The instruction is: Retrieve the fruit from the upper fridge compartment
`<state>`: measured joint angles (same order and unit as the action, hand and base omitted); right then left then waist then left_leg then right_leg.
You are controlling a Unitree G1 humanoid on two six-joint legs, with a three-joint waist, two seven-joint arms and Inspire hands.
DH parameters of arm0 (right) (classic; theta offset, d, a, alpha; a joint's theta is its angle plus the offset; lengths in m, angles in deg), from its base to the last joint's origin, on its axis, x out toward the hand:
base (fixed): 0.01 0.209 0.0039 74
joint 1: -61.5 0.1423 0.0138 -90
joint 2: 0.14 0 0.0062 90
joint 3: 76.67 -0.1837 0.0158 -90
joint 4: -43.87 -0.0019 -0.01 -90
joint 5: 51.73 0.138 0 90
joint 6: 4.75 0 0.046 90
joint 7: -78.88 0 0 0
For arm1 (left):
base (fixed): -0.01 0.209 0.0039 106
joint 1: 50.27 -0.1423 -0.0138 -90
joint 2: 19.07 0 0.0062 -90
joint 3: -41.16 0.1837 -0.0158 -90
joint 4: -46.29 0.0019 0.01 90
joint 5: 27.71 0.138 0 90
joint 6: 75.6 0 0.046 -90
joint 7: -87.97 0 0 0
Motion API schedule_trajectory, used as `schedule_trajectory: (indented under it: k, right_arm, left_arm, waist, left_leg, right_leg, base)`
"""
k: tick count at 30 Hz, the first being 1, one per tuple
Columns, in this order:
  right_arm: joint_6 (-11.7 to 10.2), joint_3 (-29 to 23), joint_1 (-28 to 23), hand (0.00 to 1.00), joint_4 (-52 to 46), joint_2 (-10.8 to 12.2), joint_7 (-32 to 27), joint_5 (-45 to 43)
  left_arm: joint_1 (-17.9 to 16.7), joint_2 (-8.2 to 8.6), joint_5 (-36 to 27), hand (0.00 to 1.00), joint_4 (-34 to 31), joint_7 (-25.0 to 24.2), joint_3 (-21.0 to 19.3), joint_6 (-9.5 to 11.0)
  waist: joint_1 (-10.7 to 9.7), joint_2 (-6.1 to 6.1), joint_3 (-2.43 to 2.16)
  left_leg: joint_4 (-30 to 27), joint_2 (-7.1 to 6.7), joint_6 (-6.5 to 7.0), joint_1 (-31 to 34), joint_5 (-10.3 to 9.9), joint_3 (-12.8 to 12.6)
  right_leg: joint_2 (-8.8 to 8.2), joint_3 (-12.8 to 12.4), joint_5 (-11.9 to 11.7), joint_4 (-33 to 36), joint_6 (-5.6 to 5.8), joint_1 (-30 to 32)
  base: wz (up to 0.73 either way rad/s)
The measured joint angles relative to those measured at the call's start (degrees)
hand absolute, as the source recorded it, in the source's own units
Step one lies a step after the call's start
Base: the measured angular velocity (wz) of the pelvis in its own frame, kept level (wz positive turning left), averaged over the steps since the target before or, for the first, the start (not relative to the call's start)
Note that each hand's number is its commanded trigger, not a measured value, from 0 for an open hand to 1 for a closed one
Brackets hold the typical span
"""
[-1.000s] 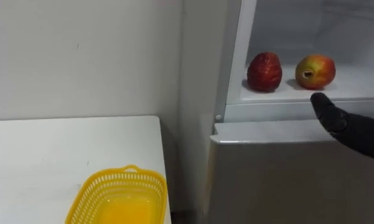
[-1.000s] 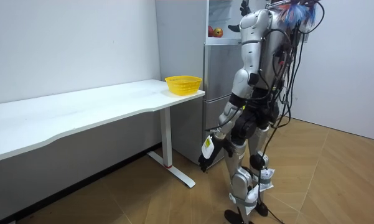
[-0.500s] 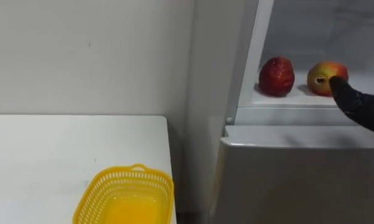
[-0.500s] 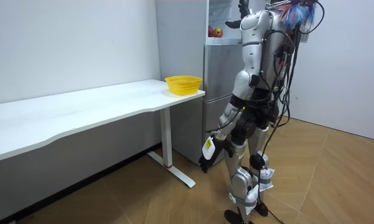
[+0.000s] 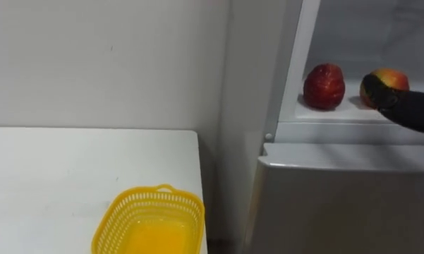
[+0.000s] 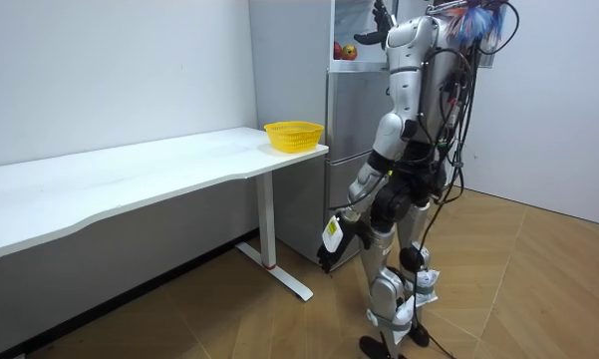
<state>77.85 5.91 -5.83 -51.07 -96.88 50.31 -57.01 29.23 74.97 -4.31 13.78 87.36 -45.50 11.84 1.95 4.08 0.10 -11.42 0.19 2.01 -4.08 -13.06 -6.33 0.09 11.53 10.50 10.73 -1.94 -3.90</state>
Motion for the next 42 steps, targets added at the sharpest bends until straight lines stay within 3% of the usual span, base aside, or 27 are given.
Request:
schedule_trajectory:
  k: [6,16,27,35,42]
  right_arm:
    - [1.1,0.5,4.4,0.0,4.2,-1.3,2.6,0.0]
    - [1.3,0.7,5.3,0.0,7.5,-2.4,4.6,0.3]
    - [1.3,1.7,5.5,0.0,12.4,-2.4,8.3,0.5]
    - [1.8,1.7,5.5,0.0,17.1,-3.6,10.6,0.4]
    - [1.6,1.7,5.5,0.0,20.7,-4.7,13.6,2.9]
  left_arm:
    - [-1.4,-0.05,1.5,0.0,0.1,-0.2,-3.0,-0.1]
    - [-1.4,-0.14,3.7,0.0,0.0,-0.4,-3.3,-0.1]
    - [-1.6,-0.1,3.7,0.0,0.0,-1.1,-4.7,-0.1]
    - [-1.8,-0.35,3.7,0.0,0.1,-2.7,-5.5,-0.4]
    - [-1.4,-0.3,3.7,0.0,0.1,-2.7,-5.4,-1.1]
  waist:
    - [0.3,0.67,-0.01]
    - [1.6,1.92,-0.25]
    - [2.6,1.74,0.1]
    - [2.7,2.39,0.44]
    - [2.8,3.3,0.09]
  left_leg:
    - [-0.2,0.01,-0.02,0.5,0.0,0.5]
    - [-0.4,-0.06,-0.1,0.9,0.1,1.8]
    - [-1.3,-0.13,-0.1,1.4,0.1,2.4]
    - [-1.3,-0.29,-0.11,2.1,0.1,3.3]
    - [-1.4,-0.31,-0.09,2.1,0.1,3.3]
  right_leg:
    - [-0.07,0.4,0.0,0.0,-0.02,0.2]
    - [-0.36,1.8,0.0,0.0,-0.02,-0.1]
    - [-0.58,2.9,0.0,0.0,-0.08,-0.3]
    - [-0.77,4.2,-0.1,0.0,-0.09,-0.4]
    - [-0.85,4.3,-0.1,0.0,-0.09,-0.4]
  base:
    - [0.04]
    - [0.07]
    - [0.02]
    - [0.06]
    - [0.01]
